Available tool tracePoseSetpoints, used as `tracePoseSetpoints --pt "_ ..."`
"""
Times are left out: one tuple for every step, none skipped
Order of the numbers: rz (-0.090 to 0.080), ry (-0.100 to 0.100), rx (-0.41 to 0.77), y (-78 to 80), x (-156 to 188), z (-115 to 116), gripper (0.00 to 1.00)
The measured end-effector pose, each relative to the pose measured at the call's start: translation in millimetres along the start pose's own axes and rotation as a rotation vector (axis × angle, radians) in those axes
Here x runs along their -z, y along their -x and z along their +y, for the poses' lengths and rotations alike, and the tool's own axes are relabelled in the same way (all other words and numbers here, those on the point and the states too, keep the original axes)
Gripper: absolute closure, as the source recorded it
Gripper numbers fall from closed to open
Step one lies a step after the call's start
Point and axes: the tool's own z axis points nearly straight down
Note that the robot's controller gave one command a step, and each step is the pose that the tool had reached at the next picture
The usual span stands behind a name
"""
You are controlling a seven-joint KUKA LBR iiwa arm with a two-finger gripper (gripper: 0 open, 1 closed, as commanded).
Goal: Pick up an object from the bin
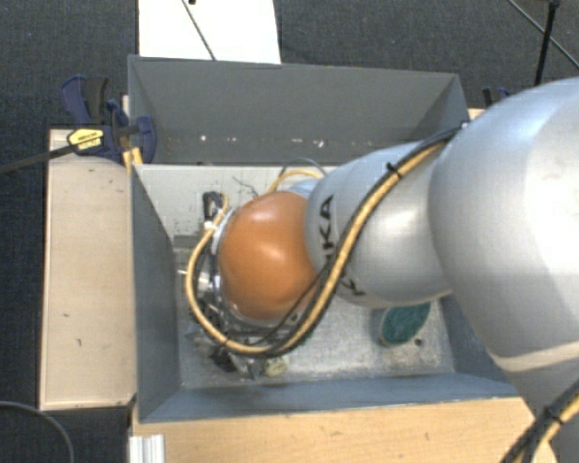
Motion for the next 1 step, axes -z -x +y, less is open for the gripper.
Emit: tracePoseSetpoints --pt "0.0 -0.006 0.03 -10.5 141.3 -3.3 1.0"
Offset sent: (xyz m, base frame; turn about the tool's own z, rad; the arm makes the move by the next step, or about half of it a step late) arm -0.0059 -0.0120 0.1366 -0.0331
